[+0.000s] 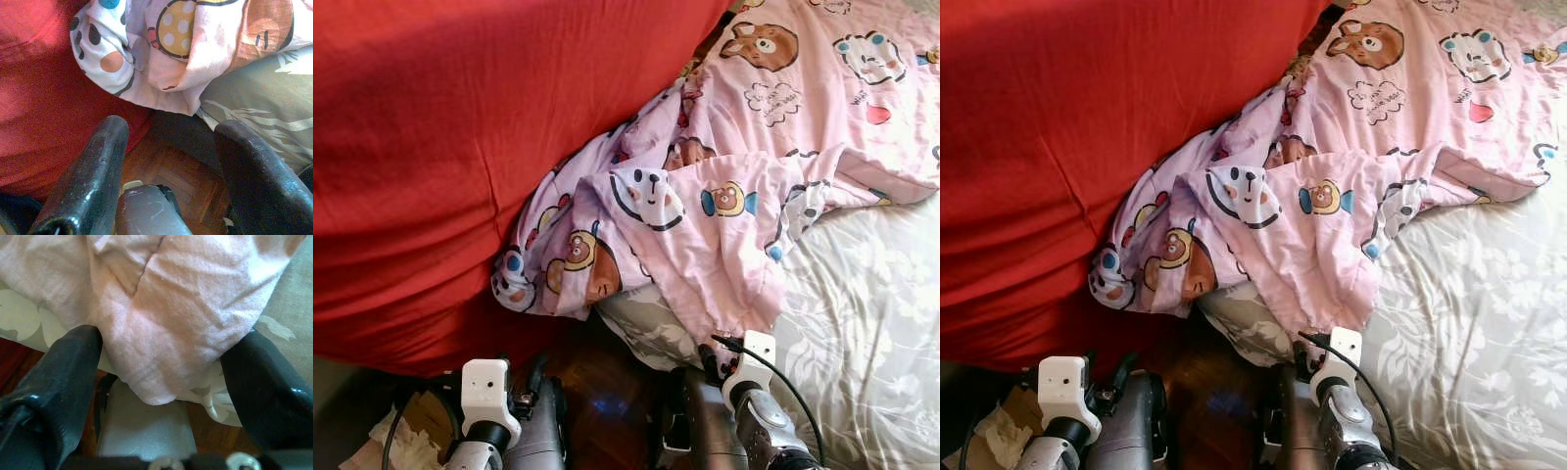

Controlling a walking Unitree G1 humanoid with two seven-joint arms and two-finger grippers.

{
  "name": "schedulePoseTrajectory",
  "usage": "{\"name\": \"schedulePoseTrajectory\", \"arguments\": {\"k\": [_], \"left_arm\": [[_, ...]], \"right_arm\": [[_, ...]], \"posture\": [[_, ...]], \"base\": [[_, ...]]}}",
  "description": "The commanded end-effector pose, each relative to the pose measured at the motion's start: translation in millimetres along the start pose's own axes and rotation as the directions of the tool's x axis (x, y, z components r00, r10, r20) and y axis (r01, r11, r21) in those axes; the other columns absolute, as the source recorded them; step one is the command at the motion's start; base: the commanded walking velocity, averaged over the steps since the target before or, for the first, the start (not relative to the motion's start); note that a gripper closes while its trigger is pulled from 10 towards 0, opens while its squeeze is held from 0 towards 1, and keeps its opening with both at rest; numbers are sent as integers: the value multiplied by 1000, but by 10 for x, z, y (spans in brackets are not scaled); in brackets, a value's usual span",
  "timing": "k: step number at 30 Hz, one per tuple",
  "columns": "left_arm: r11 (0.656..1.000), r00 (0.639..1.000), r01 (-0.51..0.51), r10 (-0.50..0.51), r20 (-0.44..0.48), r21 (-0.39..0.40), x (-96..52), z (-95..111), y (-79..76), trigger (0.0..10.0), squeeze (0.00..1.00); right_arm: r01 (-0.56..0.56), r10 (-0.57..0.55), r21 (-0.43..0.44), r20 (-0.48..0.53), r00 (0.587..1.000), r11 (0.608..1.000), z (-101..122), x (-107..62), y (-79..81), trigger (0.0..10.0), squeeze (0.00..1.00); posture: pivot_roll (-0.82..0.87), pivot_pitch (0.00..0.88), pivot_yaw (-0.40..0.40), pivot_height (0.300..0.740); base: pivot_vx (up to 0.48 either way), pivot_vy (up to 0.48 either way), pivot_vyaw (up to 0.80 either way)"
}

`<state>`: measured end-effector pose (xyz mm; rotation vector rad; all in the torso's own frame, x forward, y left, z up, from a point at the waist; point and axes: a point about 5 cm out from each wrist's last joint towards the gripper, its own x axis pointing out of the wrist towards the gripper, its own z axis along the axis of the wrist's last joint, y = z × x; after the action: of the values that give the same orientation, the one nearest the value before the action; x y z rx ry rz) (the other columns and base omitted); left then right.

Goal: Clean up the room

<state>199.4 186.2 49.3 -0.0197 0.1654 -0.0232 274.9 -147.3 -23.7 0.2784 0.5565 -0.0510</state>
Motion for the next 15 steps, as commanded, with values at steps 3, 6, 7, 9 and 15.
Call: {"name": "schedulePoseTrajectory", "arguments": {"k": [3,6,7,9,15], "left_arm": [[1000,999,-4,4,-52,1,-53,-102,-11,10000,0],[1000,999,-5,5,-53,-2,-42,-110,-18,10000,0],[1000,999,-5,5,-53,-3,-37,-113,-21,10000,0],[1000,998,-5,5,-57,-4,-23,-128,-28,10000,0],[1000,997,-1,1,-77,-8,24,-208,-59,10000,0]], "right_arm": [[-3,3,27,-15,1000,1000,-73,-23,-1,0,0],[-23,23,40,8,1000,999,-40,-14,38,0,0],[-31,30,42,16,999,999,-26,-10,52,0,0],[-49,47,53,39,998,997,9,-2,81,0,0],[-75,72,54,51,996,996,54,11,107,0,0]], "posture": [[151,371,-81,624],[149,363,-82,624],[149,361,-82,624],[150,352,-83,624],[144,319,-93,624]], "base": [[0,0,0],[0,0,0],[0,0,0],[0,0,0],[0,0,0]]}}
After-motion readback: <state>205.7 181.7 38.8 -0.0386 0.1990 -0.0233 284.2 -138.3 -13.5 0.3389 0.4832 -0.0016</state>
